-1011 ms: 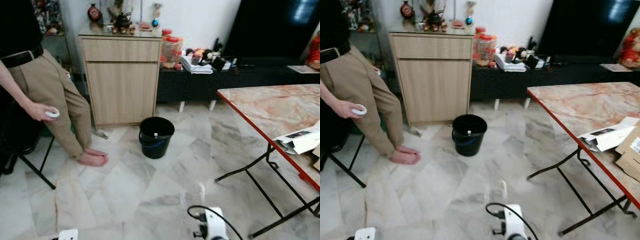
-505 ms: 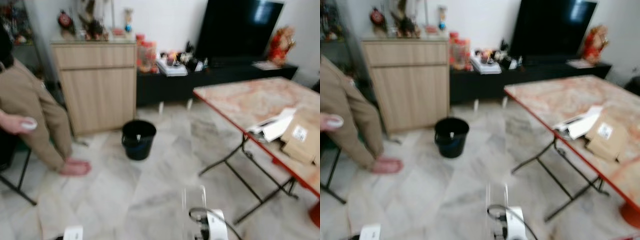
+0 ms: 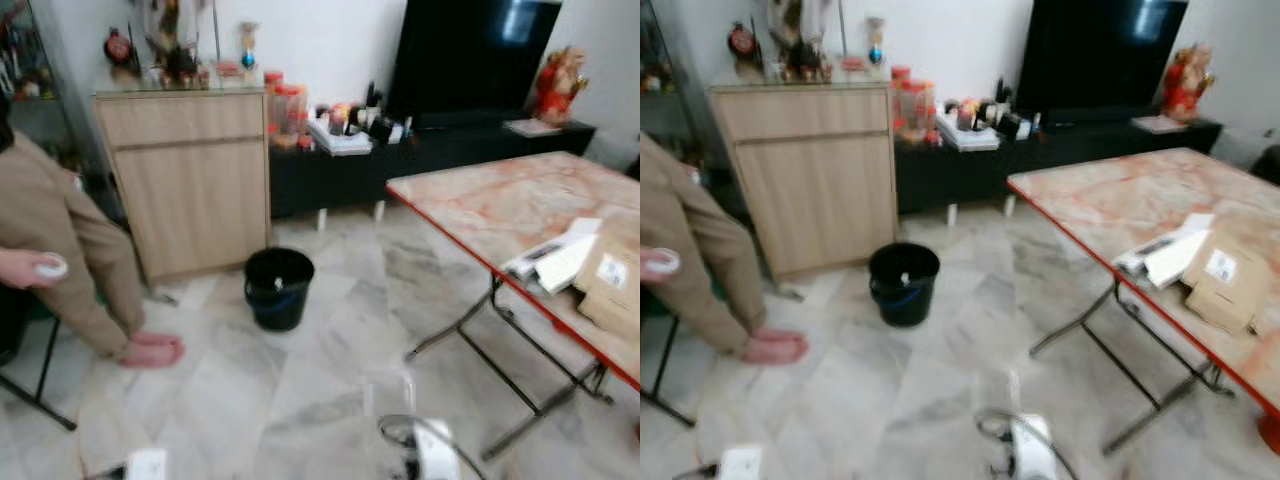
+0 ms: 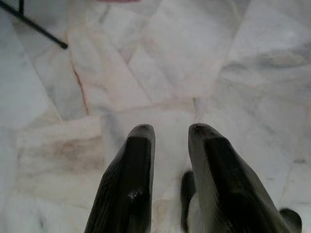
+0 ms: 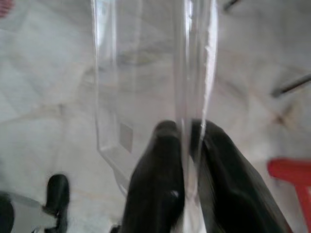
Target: Picking trash to rubbish bin
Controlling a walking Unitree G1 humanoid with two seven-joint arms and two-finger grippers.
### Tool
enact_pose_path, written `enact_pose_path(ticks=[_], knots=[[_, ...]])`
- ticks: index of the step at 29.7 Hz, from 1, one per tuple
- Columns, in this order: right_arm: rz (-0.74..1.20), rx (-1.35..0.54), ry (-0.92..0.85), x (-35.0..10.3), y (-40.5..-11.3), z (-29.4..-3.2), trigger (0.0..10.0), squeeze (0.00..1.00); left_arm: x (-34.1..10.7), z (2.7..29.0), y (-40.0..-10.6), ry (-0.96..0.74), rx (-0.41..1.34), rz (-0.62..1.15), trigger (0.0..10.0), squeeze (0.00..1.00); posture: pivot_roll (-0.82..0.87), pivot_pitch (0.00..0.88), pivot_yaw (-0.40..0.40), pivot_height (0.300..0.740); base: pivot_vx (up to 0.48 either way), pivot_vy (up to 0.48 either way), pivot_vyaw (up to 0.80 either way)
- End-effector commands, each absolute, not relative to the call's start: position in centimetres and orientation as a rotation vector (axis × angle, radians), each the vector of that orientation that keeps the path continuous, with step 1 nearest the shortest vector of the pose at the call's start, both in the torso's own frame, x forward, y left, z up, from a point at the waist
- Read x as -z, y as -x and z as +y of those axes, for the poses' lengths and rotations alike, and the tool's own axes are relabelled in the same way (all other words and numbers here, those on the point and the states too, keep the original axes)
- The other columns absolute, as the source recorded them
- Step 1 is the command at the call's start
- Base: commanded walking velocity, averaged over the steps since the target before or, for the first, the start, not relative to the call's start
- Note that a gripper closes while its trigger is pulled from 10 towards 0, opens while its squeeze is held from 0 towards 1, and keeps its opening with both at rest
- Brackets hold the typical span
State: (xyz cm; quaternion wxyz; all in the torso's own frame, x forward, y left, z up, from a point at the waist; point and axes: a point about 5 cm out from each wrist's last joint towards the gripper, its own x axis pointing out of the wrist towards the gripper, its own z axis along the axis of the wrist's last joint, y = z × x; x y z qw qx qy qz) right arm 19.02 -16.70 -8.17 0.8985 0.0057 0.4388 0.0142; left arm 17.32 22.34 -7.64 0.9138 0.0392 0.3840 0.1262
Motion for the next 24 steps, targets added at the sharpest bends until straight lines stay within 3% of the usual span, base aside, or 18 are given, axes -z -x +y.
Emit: enact_pose_path(ticks=[1,24], knots=[[0.876,-0.056,-0.029,7.67,-20.1,-15.37,10.0,0.0,7.74,23.44,-16.64,-0.1,-0.282,0.816,10.0,0.0,0.03,0.0,-0.081,0.74,0.398,0.0,0.0],[0.873,-0.073,-0.017,7.7,-20.03,-15.25,10.0,0.0,7.69,23.4,-16.77,-0.089,-0.292,0.81,10.0,0.0,0.04,0.005,-0.089,0.74,0.396,0.0,0.0]])
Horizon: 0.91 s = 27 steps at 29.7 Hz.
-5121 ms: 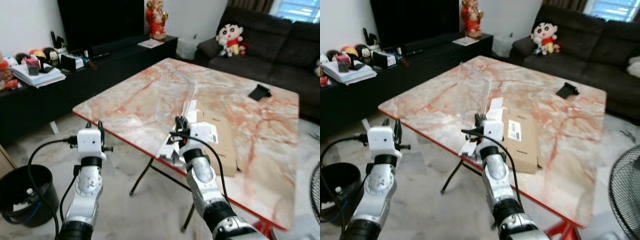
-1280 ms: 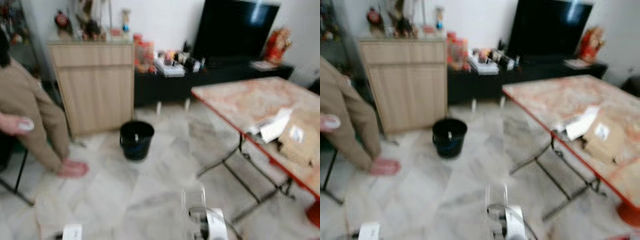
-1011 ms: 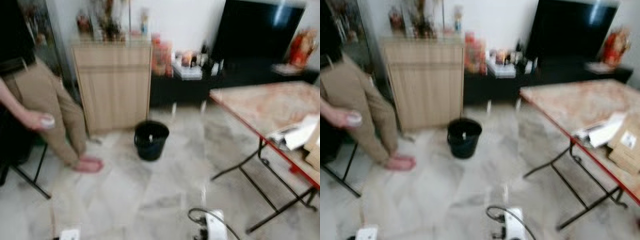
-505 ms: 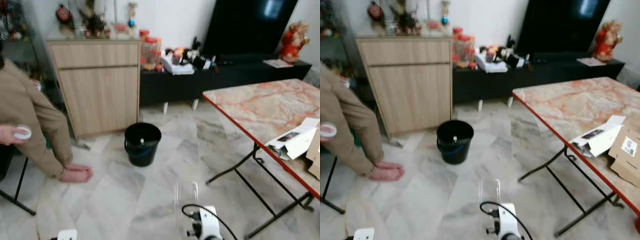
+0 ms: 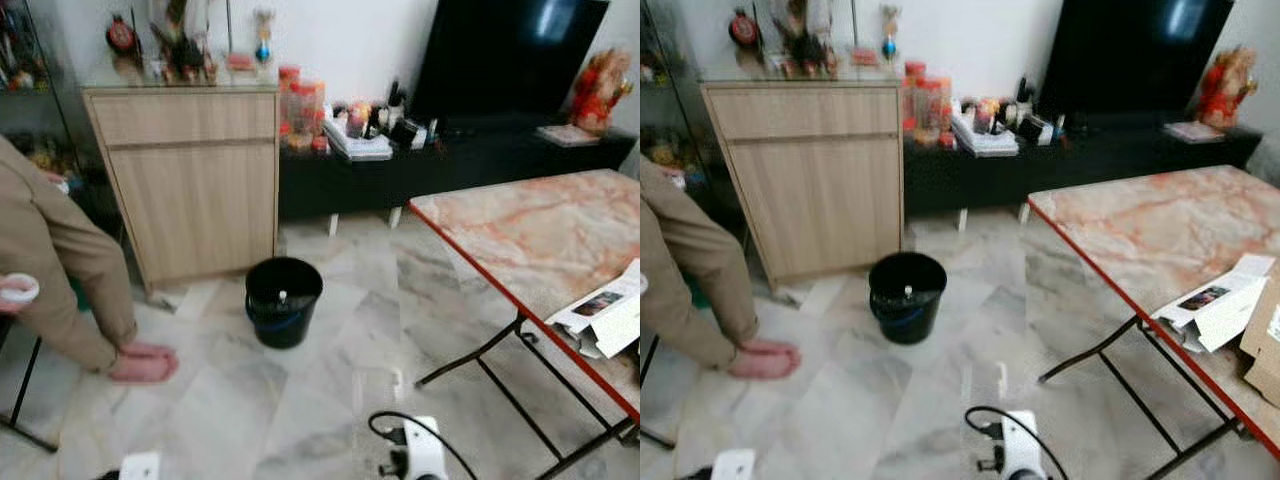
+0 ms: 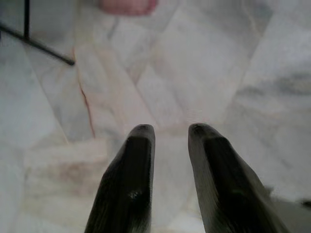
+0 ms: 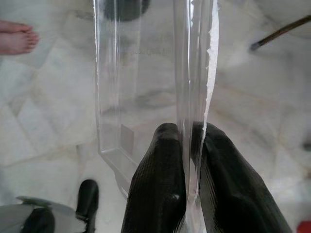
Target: Picking trash to rubbish bin
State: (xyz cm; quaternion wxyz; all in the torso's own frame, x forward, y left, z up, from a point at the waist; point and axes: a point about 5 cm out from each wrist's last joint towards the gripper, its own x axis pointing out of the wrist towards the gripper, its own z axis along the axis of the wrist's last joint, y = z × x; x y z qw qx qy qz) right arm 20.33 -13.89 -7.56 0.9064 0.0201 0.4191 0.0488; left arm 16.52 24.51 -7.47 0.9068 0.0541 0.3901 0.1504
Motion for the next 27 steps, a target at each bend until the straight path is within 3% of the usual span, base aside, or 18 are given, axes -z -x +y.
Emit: enact_pose_path(ticks=[1,10,27], knots=[[0.873,-0.073,-0.017,7.7,-20.03,-15.25,10.0,0.0,7.69,23.4,-16.77,-0.089,-0.292,0.81,10.0,0.0,0.04,0.005,-0.089,0.74,0.401,0.0,0.0],[0.868,-0.08,-0.017,7.62,-20.18,-15.06,10.0,0.0,7.76,23.42,-16.6,-0.085,-0.297,0.814,10.0,0.0,0.04,0.009,-0.09,0.74,0.397,0.0,0.61],[0.863,-0.062,-0.038,7.58,-20.25,-15.14,10.0,0.0,7.52,23.41,-17.17,-0.089,-0.286,0.804,10.0,0.0,0.04,0.041,-0.085,0.74,0.398,0.0,0.0]])
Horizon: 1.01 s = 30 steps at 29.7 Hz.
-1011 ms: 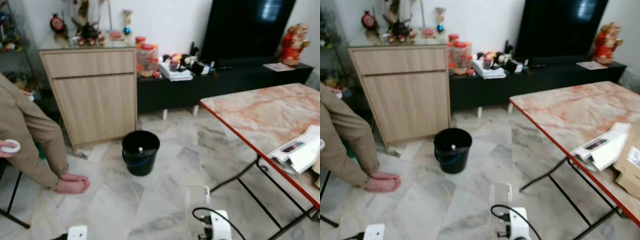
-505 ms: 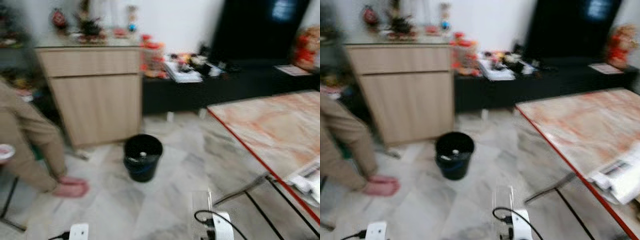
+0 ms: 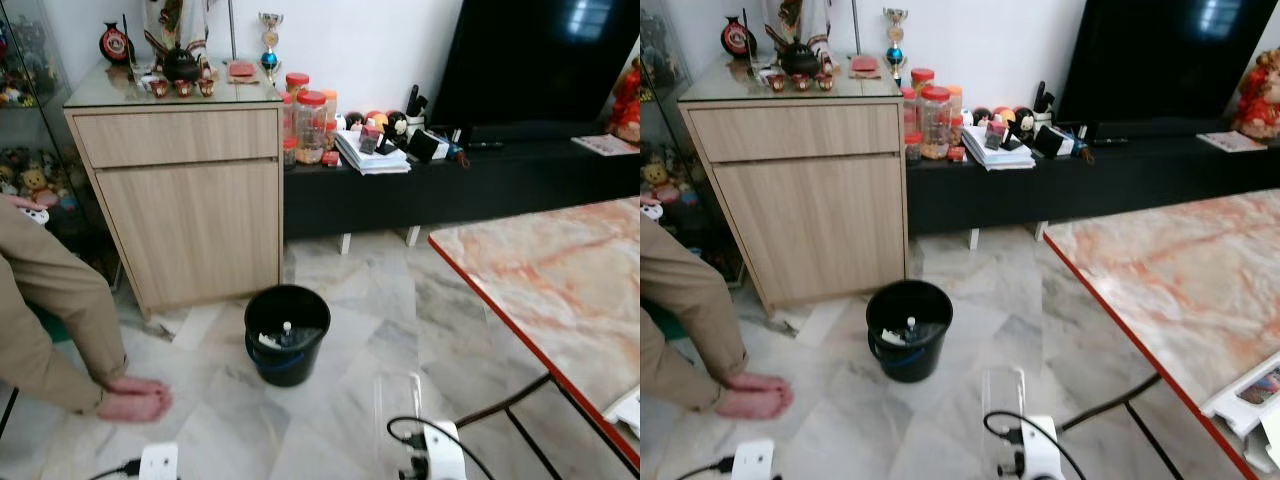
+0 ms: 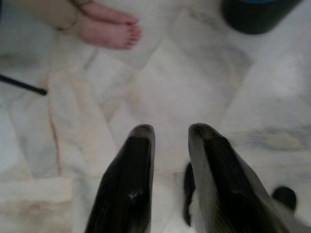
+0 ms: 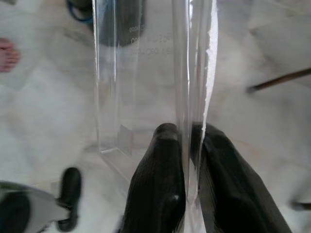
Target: Picking trash to rubbish bin
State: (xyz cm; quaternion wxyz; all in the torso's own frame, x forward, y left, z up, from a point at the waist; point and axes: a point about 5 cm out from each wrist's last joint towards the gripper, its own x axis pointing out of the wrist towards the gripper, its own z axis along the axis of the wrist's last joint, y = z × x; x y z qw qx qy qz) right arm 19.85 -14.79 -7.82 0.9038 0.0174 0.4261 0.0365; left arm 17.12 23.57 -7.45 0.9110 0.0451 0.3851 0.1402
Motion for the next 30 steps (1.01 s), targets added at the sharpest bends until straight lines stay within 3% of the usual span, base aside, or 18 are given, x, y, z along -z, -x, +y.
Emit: enact_pose_path(ticks=[1,6,12,19,27,30], knots=[[0.864,-0.062,-0.037,7.6,-20.2,-15.16,10.0,0.0,7.53,23.41,-17.14,-0.09,-0.285,0.804,10.0,0.0,0.04,0.041,-0.085,0.74,0.394,0.0,0.0],[0.858,-0.087,-0.016,7.56,-20.23,-15.05,10.0,0.0,7.67,23.51,-16.81,-0.09,-0.29,0.814,10.0,0.0,0.04,0.041,-0.087,0.74,0.397,0.0,0.08],[0.857,-0.089,-0.02,7.51,-20.34,-14.9,10.0,0.0,7.67,23.51,-16.8,-0.089,-0.293,0.812,10.0,0.0,0.04,0.038,-0.089,0.74,0.397,0.0,0.77],[0.856,-0.094,-0.018,7.46,-20.44,-14.83,10.0,0.0,7.61,23.56,-16.89,-0.091,-0.292,0.809,10.0,0.0,0.04,0.031,-0.086,0.74,0.394,0.0,0.0],[0.862,-0.096,-0.012,7.62,-20.15,-14.95,10.0,0.0,7.59,23.55,-16.93,-0.094,-0.287,0.808,10.0,0.0,0.04,0.009,-0.083,0.74,0.392,0.0,0.69],[0.86,-0.081,-0.03,7.63,-20.11,-14.94,10.0,0.0,7.63,23.58,-16.82,-0.094,-0.286,0.809,10.0,0.0,0.04,0.007,-0.08,0.74,0.386,0.0,0.0]])
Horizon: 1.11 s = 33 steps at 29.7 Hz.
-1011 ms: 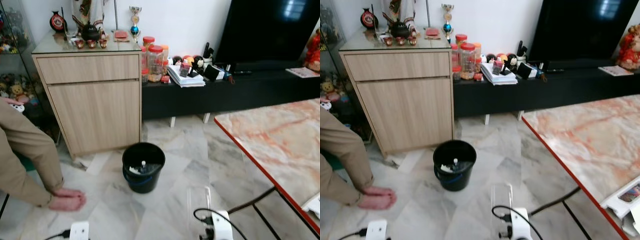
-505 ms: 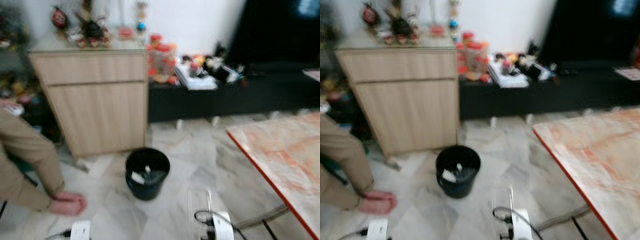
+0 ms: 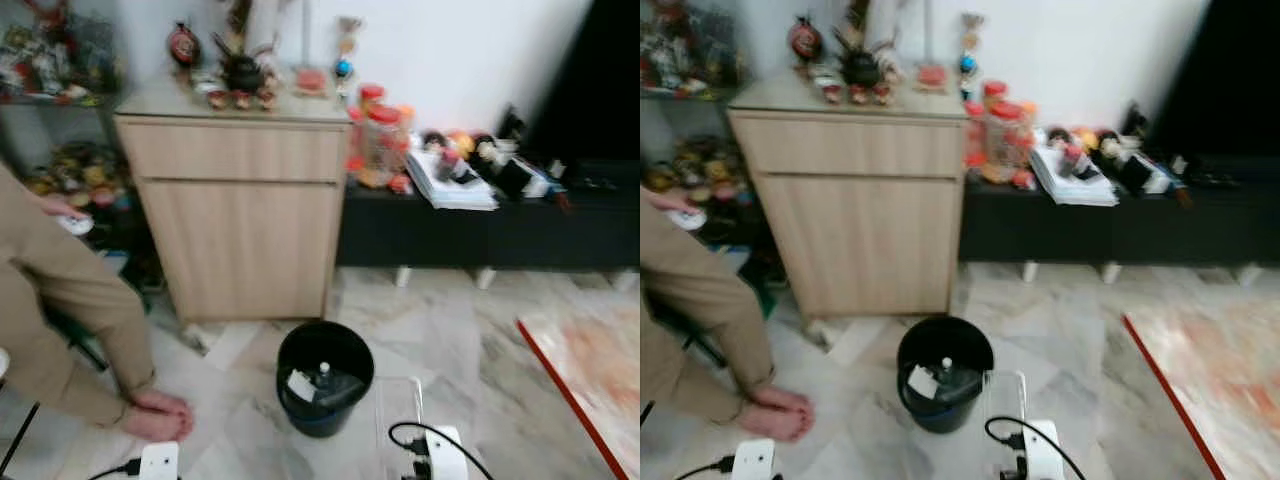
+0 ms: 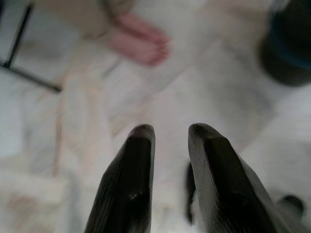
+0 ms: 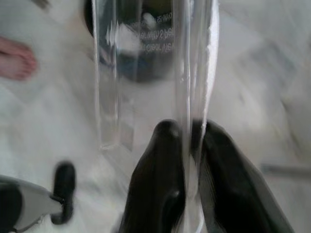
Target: Picking trash to rubbish bin
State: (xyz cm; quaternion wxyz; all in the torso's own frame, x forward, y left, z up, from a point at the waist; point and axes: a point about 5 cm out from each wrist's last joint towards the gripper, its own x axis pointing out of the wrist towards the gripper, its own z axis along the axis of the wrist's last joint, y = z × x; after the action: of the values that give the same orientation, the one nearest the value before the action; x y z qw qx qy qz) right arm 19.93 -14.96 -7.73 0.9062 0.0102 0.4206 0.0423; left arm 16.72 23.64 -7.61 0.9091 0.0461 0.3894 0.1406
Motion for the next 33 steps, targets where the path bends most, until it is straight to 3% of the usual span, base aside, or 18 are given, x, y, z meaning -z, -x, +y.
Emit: enact_pose_path(ticks=[1,33], knots=[[0.86,-0.081,-0.03,7.63,-20.11,-14.94,10.0,0.0,7.63,23.58,-16.82,-0.094,-0.286,0.809,10.0,0.0,0.04,0.007,-0.08,0.74,0.386,0.0,0.0],[0.869,-0.082,-0.026,7.65,-20.1,-15.11,10.0,0.0,7.5,23.67,-17.04,-0.096,-0.288,0.803,10.0,0.0,0.05,0.002,-0.091,0.74,0.384,0.0,0.0]])
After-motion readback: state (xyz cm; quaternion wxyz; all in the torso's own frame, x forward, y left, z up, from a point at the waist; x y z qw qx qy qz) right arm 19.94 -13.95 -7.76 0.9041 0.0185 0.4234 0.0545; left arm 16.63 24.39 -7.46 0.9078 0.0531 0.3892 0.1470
